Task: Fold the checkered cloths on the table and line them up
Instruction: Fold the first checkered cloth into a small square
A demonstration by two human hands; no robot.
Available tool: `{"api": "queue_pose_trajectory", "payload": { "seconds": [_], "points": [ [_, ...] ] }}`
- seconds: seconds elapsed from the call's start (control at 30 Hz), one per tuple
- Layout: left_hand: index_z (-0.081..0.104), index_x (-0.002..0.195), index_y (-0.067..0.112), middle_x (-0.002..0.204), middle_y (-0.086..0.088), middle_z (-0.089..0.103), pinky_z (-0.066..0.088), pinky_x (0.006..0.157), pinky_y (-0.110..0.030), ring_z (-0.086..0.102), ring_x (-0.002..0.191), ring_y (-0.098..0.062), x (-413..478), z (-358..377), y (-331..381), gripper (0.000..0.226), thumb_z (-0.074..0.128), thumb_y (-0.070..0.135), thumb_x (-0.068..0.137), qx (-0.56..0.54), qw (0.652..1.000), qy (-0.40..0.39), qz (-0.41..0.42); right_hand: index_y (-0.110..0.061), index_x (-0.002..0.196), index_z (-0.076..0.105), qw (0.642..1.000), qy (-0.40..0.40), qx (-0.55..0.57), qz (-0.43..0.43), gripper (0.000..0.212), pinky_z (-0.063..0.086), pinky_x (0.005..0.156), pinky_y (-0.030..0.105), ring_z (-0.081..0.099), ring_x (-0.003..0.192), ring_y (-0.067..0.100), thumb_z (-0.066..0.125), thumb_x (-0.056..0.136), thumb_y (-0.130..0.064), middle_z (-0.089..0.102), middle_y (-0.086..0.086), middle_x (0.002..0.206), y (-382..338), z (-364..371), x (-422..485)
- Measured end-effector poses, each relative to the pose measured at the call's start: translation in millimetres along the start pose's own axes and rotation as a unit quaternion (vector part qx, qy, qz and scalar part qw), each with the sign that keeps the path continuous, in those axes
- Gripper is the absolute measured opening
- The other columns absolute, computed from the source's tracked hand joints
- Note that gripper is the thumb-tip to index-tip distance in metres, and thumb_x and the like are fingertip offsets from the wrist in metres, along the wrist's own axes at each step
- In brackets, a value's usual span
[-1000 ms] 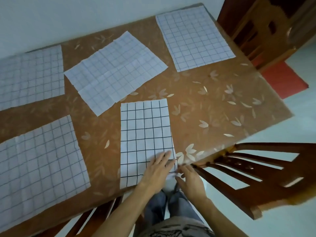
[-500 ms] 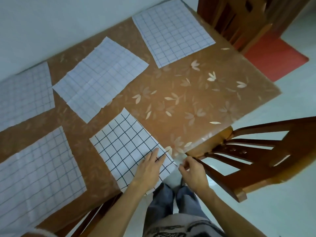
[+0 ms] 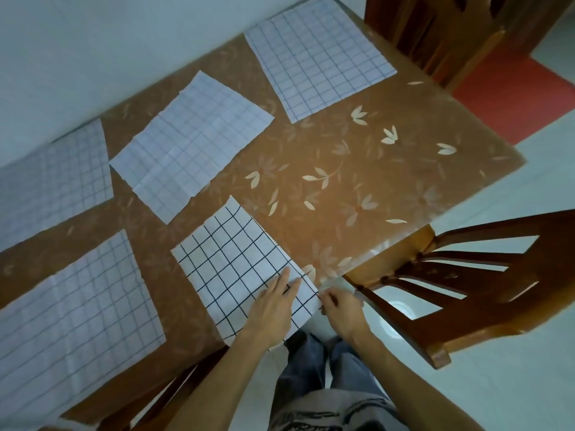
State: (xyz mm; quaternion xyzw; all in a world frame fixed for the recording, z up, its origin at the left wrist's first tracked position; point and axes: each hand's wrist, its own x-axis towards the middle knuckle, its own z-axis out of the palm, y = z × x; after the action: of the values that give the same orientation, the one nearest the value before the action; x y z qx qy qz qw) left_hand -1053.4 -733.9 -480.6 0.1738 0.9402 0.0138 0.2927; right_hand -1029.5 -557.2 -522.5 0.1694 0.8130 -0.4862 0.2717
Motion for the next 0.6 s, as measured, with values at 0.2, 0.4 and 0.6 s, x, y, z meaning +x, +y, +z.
{"api": "queue_pose_trajectory", "payload": {
  "seconds": [0.2, 0.4, 0.6],
  "points": [
    [0.016, 0.158, 0.019, 0.167, -0.003, 0.004, 0.027, 0.121, -0.035, 0.009, 0.153, -0.02, -11, 8, -9, 0.06, 0.041, 0.02, 0.104, -0.08, 0.992, 0.093, -0.029, -0.02, 0.091, 0.063, 0.999, -0.032, 0.026, -0.001, 0.03, 0.053, 0.07, 0.028, 0.067, 0.077, 0.012, 0.052, 0.098, -0.047, 0.07, -0.002, 0.079, -13, -4, -9],
    [0.018, 0.157, 0.026, 0.167, 0.0, 0.007, 0.021, 0.123, -0.038, 0.009, 0.153, -0.018, -44, 4, -13, 0.083, 0.039, 0.071, 0.091, -0.185, 0.978, 0.074, -0.068, -0.01, 0.09, 0.062, 0.982, -0.068, 0.176, 0.008, 0.011, 0.059, 0.069, 0.035, 0.067, 0.07, 0.015, 0.069, 0.091, -0.018, 0.068, 0.003, 0.077, -48, 1, 1],
    [0.016, 0.156, 0.028, 0.161, 0.002, 0.027, 0.03, 0.119, -0.04, 0.028, 0.146, -0.016, -61, -4, -24, 0.098, 0.06, 0.067, 0.077, -0.166, 0.98, 0.069, -0.089, -0.019, 0.118, 0.056, 0.933, -0.096, 0.346, 0.02, 0.036, 0.06, 0.08, 0.048, 0.073, 0.083, 0.032, 0.065, 0.088, 0.0, 0.068, 0.01, 0.078, -95, 0, -3]
  ]
}}
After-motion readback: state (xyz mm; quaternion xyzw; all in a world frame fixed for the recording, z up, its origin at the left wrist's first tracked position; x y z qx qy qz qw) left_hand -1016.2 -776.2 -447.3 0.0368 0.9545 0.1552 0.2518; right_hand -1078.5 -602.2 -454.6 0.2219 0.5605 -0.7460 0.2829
